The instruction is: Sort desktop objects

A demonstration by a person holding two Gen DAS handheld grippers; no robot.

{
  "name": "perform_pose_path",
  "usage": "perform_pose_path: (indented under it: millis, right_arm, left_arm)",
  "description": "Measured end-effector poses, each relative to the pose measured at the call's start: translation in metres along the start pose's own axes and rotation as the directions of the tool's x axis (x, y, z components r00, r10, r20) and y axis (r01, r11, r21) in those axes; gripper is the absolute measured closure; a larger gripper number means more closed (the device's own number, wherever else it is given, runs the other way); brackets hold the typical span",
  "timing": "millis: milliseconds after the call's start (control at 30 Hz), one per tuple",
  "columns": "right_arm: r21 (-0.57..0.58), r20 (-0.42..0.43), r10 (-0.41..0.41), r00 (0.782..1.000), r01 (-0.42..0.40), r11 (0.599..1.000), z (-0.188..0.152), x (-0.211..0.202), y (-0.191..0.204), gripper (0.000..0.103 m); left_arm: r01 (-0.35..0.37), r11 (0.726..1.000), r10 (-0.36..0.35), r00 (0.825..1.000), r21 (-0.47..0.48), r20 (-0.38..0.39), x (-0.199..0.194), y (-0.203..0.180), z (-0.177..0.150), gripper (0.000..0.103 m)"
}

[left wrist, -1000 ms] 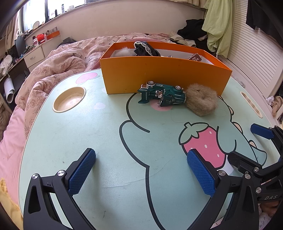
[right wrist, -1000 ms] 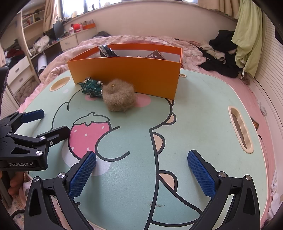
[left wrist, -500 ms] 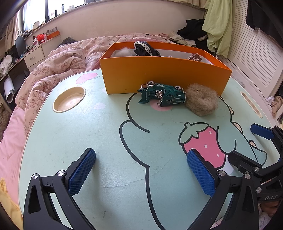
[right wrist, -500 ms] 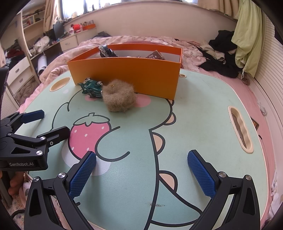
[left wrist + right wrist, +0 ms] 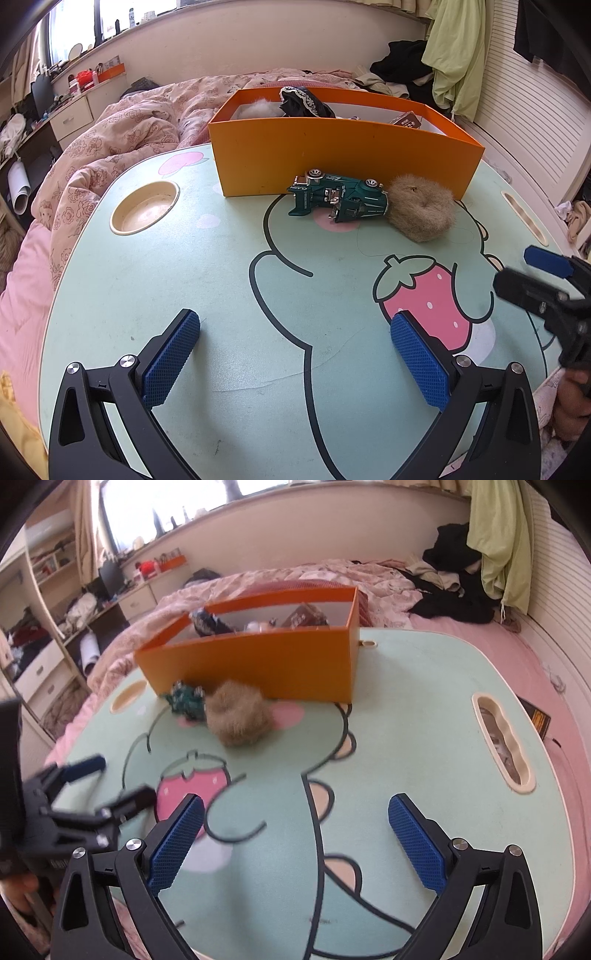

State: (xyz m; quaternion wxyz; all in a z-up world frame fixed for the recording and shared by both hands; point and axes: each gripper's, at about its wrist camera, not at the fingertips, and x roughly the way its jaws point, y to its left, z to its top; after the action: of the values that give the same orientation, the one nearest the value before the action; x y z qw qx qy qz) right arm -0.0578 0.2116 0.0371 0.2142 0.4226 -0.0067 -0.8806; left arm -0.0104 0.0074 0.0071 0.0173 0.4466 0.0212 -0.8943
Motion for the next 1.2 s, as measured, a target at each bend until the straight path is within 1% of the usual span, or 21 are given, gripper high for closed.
perform_pose_path:
  millis: [33,67,100,167,267,333,367,467,533,667,767,867,933,1033,1067,1167,1200]
  right_arm:
    - [0.008,0.007,0.003,1.000,-0.003,1.000,0.007,0.001,0.001,0.006]
    - [0.008,0.006,0.005,1.000,-0.005,1.000,0.014,0.004,0.003,0.009]
    - [0.002,-0.001,0.006,1.000,-0.006,1.000,0.021,0.009,0.007,0.014]
    - [0.000,-0.022,0.009,1.000,-0.009,1.000,0.031,0.019,0.012,0.018]
    - [0.002,-0.053,0.052,0.997,-0.052,0.999,0.043,0.033,0.024,0.022]
    - [-0.026,-0.063,0.049,0.997,-0.051,0.998,0.048,0.040,0.033,0.024]
    - [-0.048,-0.071,0.043,0.997,-0.047,0.998,0.050,0.044,0.038,0.029]
    - [-0.097,-0.120,0.058,0.991,-0.070,0.993,0.048,0.057,0.047,0.068]
    - [-0.119,-0.094,0.066,0.993,-0.077,0.990,0.044,0.051,0.049,0.068]
    - [-0.137,-0.031,0.069,0.997,-0.073,0.988,0.027,0.020,0.041,0.068]
    - [-0.126,0.004,0.025,1.000,-0.024,0.992,0.009,0.001,0.026,0.068]
    - [-0.093,-0.007,-0.001,1.000,0.001,0.996,-0.009,-0.004,0.008,0.066]
    - [-0.072,-0.007,0.015,1.000,-0.015,0.997,-0.016,-0.004,0.000,0.061]
    - [-0.048,0.006,0.010,1.000,-0.010,0.999,-0.020,-0.004,-0.004,0.044]
    - [-0.050,0.009,0.003,1.000,-0.003,0.999,-0.020,-0.004,-0.003,0.035]
    - [-0.067,0.007,-0.017,1.000,0.017,0.998,-0.021,-0.001,0.001,0.025]
    - [-0.080,0.003,-0.034,0.999,0.034,0.996,-0.020,0.001,0.003,0.024]
  left_arm:
    - [0.000,1.000,0.000,1.000,0.000,0.000,0.000,0.000,0.000,0.000]
    - [0.000,1.000,0.000,1.000,0.000,0.000,0.000,0.000,0.000,0.000]
    - [0.000,1.000,0.000,1.000,0.000,0.000,0.000,0.000,0.000,0.000]
    - [0.000,1.000,0.000,1.000,0.000,0.000,0.000,0.000,0.000,0.000]
    - [0.000,1.000,0.000,1.000,0.000,0.000,0.000,0.000,0.000,0.000]
    - [0.000,1.000,0.000,1.000,0.000,0.000,0.000,0.000,0.000,0.000]
    - [0.000,1.000,0.000,1.000,0.000,0.000,0.000,0.000,0.000,0.000]
    - [0.000,1.000,0.000,1.000,0.000,0.000,0.000,0.000,0.000,0.000]
    - [0.000,1.000,0.000,1.000,0.000,0.001,0.000,0.000,0.000,0.000]
    - [0.000,1.000,0.000,1.000,-0.001,0.000,0.000,0.000,0.000,0.000]
    - [0.000,1.000,0.000,1.000,-0.001,0.001,0.000,0.000,0.000,0.000]
    - [-0.001,1.000,0.001,1.000,-0.001,0.001,0.000,0.000,-0.001,0.000]
    - [0.000,1.000,0.000,1.000,-0.001,0.001,0.001,0.000,-0.001,0.000]
    - [0.000,1.000,0.000,1.000,-0.001,0.001,0.001,0.000,-0.001,0.000]
    - [0.000,1.000,0.000,1.000,-0.001,0.001,0.001,0.000,-0.001,0.000]
    - [0.000,1.000,0.000,1.000,-0.001,0.001,0.001,0.000,-0.001,0.000]
    - [0.000,1.000,0.000,1.000,-0.001,0.001,0.001,0.000,-0.001,0.000]
